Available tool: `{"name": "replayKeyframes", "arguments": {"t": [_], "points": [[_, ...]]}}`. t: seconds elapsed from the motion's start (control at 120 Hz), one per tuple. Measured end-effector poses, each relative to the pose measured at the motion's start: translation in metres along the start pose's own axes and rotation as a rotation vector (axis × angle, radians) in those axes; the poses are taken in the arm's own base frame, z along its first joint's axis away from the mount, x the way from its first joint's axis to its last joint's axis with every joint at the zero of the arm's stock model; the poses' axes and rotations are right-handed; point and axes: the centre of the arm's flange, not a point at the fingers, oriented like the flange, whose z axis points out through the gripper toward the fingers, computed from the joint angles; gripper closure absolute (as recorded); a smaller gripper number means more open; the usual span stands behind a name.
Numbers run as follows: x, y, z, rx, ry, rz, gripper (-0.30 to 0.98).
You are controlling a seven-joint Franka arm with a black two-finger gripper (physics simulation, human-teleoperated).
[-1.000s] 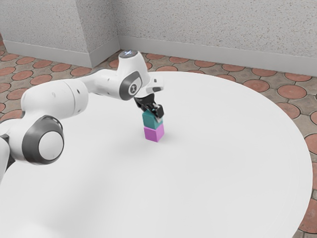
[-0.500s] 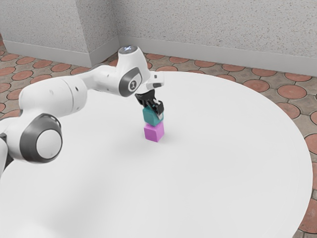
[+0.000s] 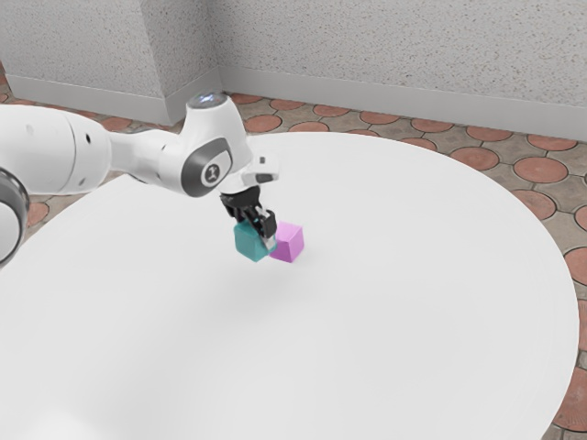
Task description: Pick up the blue block with one arm, and put the blue block on the table with one arm
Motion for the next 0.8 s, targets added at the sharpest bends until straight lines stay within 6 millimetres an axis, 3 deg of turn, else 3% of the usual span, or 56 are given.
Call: {"name": "replayKeyframes", "arguments": {"t": [0.075,0.217,0.333,0.517,0.8], "points": [[-0.009,0.002,0.009,-0.001,0.008,-0.009,0.33],[-0.017,0.002,0.055,-0.018,-0.012,-0.028,0.34],[-0.021,-0.001,0.078,-0.027,-0.018,-0.042,0.33],[-0.022,-0.002,0.088,-0.029,-0.008,-0.053,0.33],[-0.020,-0.002,0.087,-0.036,0.004,-0.049,0.10]]}}
